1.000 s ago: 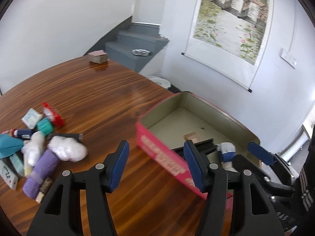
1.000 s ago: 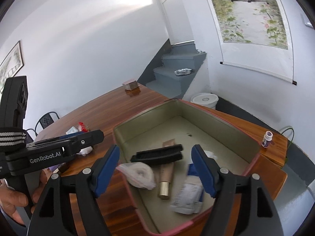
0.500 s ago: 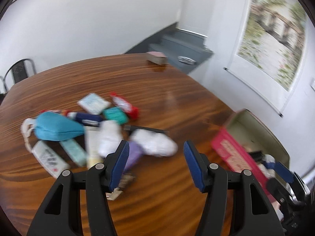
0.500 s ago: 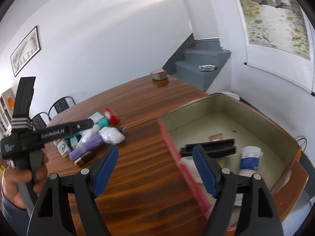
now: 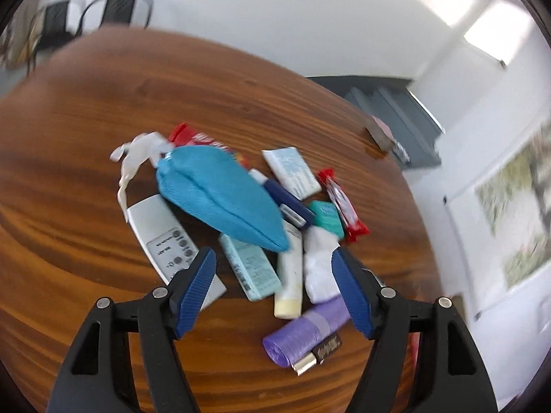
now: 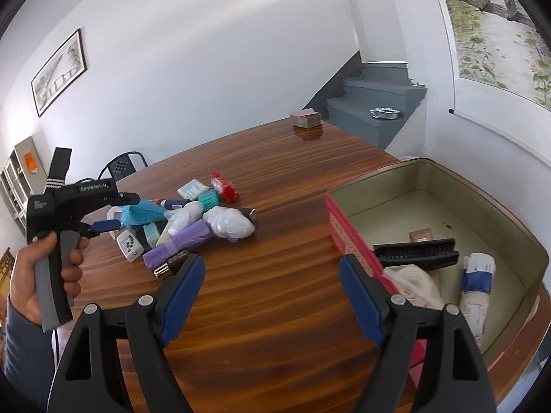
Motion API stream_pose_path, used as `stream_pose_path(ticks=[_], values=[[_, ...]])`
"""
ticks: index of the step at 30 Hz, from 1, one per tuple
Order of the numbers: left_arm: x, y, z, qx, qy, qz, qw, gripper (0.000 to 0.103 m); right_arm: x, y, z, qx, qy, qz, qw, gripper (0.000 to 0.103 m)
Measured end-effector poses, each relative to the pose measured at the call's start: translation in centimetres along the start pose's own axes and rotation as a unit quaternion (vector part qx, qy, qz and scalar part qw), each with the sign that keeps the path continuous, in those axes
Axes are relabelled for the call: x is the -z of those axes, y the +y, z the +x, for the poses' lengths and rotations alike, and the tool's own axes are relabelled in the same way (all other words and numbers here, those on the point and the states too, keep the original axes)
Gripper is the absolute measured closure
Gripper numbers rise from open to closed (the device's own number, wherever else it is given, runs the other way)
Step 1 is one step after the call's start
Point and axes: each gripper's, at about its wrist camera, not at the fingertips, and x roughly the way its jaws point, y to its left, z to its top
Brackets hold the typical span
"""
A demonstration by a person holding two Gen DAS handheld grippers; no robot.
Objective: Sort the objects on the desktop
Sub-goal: 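Grasp the blue cloth pouch with the left tool while the right tool grasps the plastic-wrapped bundle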
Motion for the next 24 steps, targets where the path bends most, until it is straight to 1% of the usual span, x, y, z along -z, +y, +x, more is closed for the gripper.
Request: stream_pose_path(ticks=[4,6,8,10,14,17,21,24], values=[[-1.0,1.6,1.2,-0.020,-0.004,-0.034,0.9992,0.030,0.0,0.8,0.6,-0.004,0.009,-0.009,1.000,0.019],[-1.6,2.2,2.2,-0.023,0.002,-0.052,0.9984,0.030,0.0,1.2,1.0,-0.004,0.013,-0.014,1.000,0.019],[-2.1,2.5,3.0,-0.020,0.011,-0.066,0.9976,0.030,0.0,1.5,1.3,-0.005,0.017,-0.017,1.000,0.019],[-2.7,3.0,3.7,-0.010,0.019,-0.081,0.9965,0.030,0.0,1.8,1.8,-0.006,0.022,-0.019,1.000,0.019],[-3.4,3.3,4.6,-0.010,0.019,-0.103,0.9944,0.030,-0.2,2.3,2.9,-0.008,0.033,-0.021,0.999,0.019],[-3.6,3.8,5.5,-0.001,0.029,-0.136,0.9902,0.030,-0.3,2.7,3.8,-0.013,0.040,-0.023,0.999,0.019],[-4.1,4.6,5.8,0.004,0.016,-0.161,0.9868,0.030,-0.3,3.1,4.9,-0.017,0.048,-0.024,0.998,0.019],[-4.4,4.9,6.0,0.007,0.001,-0.158,0.9875,0.030,-0.5,3.2,6.0,-0.017,0.055,-0.028,0.998,0.019]])
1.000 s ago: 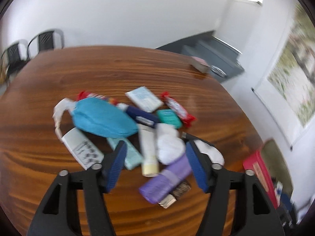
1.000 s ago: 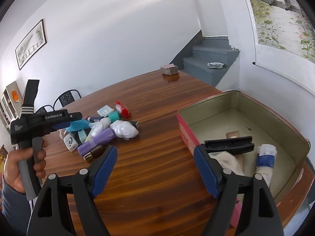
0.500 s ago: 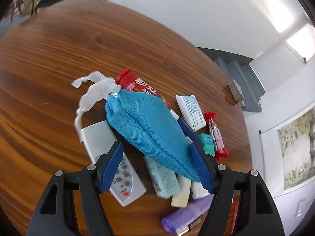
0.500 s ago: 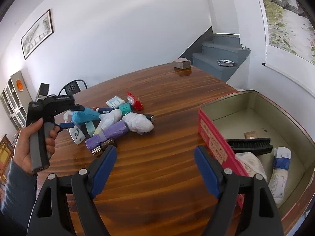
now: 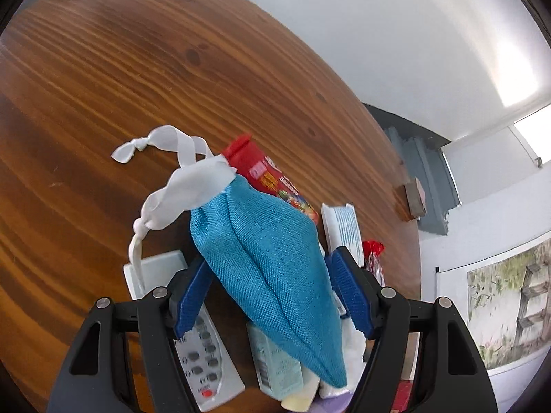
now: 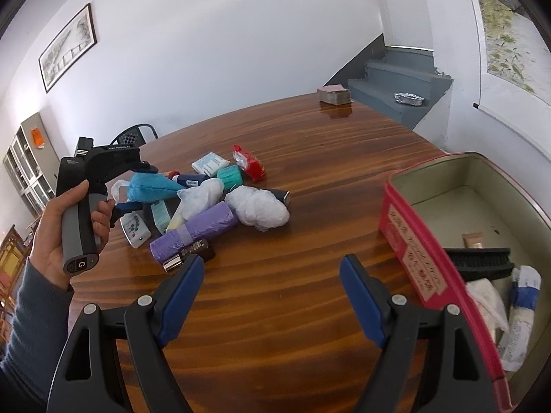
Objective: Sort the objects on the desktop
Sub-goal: 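Grasp the blue cloth pouch with the left tool while the right tool grasps the plastic-wrapped bundle, then carry the blue pouch and plastic bundle into the tin box and release them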
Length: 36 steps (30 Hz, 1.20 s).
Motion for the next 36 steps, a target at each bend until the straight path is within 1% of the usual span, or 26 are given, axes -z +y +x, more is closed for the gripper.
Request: stream_pose_path(ticks=[1,2,3,4,5,8,11,15,17,21,24,26,31,34,36], values=[[0.0,0.0,0.0,0.000,-0.004,0.007,1.0000,0.031,-0.1,0.1,0.3,0.000,0.002,-0.001,1.000,0.019],[0.1,0.1,0.0,-0.002,-0.009,0.011,0.9999,0.043,-0.3,0.1,0.7,-0.002,0.005,-0.002,1.000,0.019],[0.0,0.2,-0.1,-0.008,-0.011,0.013,0.9998,0.052,-0.6,0.2,1.1,-0.004,0.007,-0.004,1.000,0.019],[0.0,0.2,-0.1,-0.011,-0.009,0.014,0.9998,0.063,-0.9,0.3,1.4,-0.004,0.008,-0.006,1.000,0.019],[-0.1,0.4,-0.3,-0.008,-0.008,0.014,0.9998,0.070,-1.1,0.4,1.7,-0.004,0.009,-0.010,1.000,0.019],[0.0,0.1,-0.9,-0.003,-0.016,0.022,0.9996,0.077,-2.1,1.0,2.7,-0.005,0.011,-0.026,1.000,0.019],[0.2,-0.9,-2.4,0.001,-0.038,0.043,0.9983,0.082,-3.1,1.6,4.3,-0.001,0.017,-0.044,0.999,0.019],[0.4,-2.3,-4.8,0.011,-0.066,0.072,0.9952,0.082,-3.9,1.9,6.8,0.003,0.034,-0.055,0.998,0.019],[0.5,-2.7,-5.6,0.019,-0.071,0.076,0.9944,0.082,-4.2,2.0,8.2,0.005,0.048,-0.057,0.997,0.019],[0.6,-3.5,-7.2,0.036,-0.082,0.086,0.9922,0.082,-4.6,2.1,10.1,0.017,0.060,-0.066,0.996,0.019],[0.8,-4.2,-8.1,0.049,-0.088,0.092,0.9906,0.082,-4.7,2.3,11.1,0.024,0.072,-0.075,0.994,0.030],[1.0,-4.4,-8.8,0.057,-0.089,0.097,0.9897,0.082,-4.6,2.2,11.8,0.028,0.084,-0.077,0.993,0.042],[1.6,-5.5,-9.6,0.073,-0.091,0.112,0.9868,0.082,-4.3,2.2,12.1,0.017,0.093,-0.074,0.993,0.049],[2.2,-6.0,-9.8,0.080,-0.086,0.120,0.9857,0.082,-4.2,2.4,11.6,0.013,0.086,-0.073,0.994,0.054],[2.6,-6.3,-9.8,0.084,-0.083,0.126,0.9850,0.082,-4.2,2.5,10.9,0.010,0.075,-0.069,0.995,0.055]])
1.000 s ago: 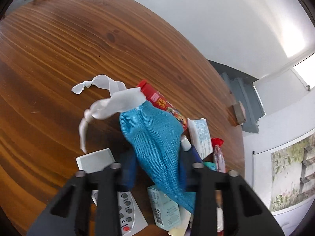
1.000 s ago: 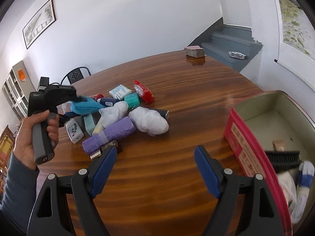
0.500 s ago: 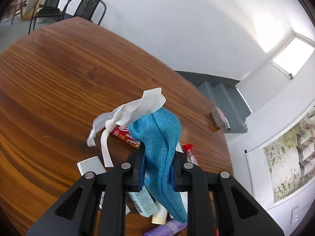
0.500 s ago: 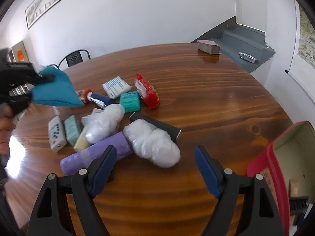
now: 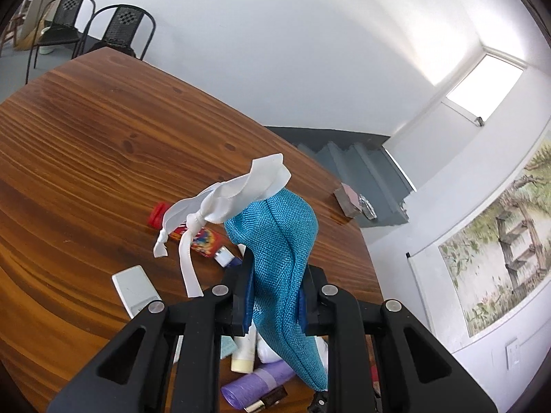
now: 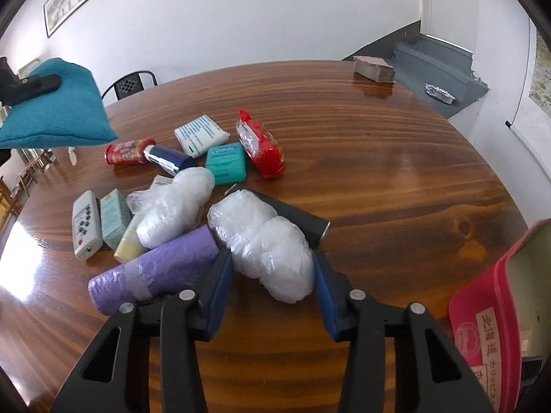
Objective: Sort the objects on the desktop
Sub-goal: 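Carry the blue pouch and plastic bundle into the tin box and release them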
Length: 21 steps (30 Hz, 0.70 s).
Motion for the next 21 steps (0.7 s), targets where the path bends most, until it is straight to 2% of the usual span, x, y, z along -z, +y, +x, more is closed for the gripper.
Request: stream_pose_path(ticks=[4,10,17,21], values=[[0.5,-0.8,-0.2,0.007,0.004,0.011,0.9999,0.082,0.2,0.0,-2.6,-0.004,-0.035,0.011,0.999,0.056],[1.3,-2.4,-0.9,0.024,0.006,0.032,0.9992,0.082,1.6,-1.4,-7.4,0.018,-0.086,0.033,0.996,0.056],[3.2,-4.6,-1.2,0.040,0.019,0.065,0.9969,0.082,4.9,-5.9,-13.7,0.081,-0.139,0.085,0.983,0.056],[4.5,-6.1,-1.2,0.053,0.030,0.082,0.9948,0.082,7.1,-10.1,-17.1,0.121,-0.157,0.138,0.970,0.056]])
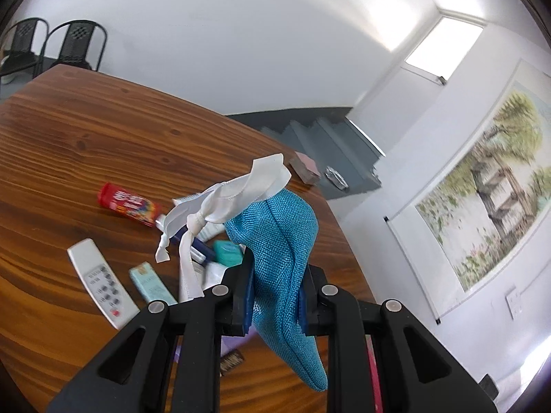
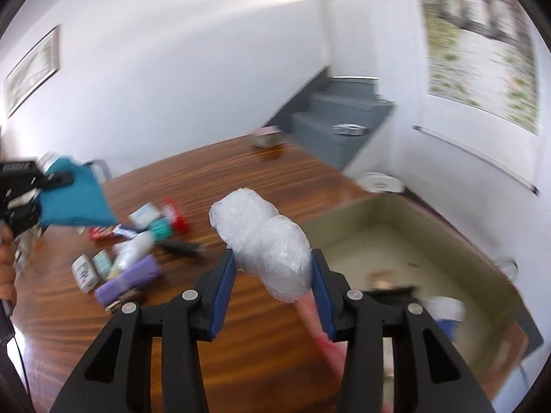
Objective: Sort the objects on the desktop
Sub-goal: 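Carry the blue pouch and plastic bundle into the tin box and release them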
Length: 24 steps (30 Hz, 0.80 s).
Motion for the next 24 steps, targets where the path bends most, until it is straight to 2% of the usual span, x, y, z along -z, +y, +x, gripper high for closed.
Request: stream_pose_path(ticks=[7,13,24], values=[[2.1,-3.4,0.5,0.029,0.023,0.021,0.9991,0.082,0.1,-6.2,-1.9,0.064,-0.013,0.038,0.997,0.056],[3.9,-7.3,1.7,0.039,0.041,0.049,0.9972,0.082,0.8,-9.0,-2.1,0.099,-0.008,0.046,0.994,0.054],[7.6,-16.1,4.8,0.079,0.089,0.116,0.9860,0.082,2.1,-13.0,-2.6,0.084,-0.003,0.083,0.993,0.047]])
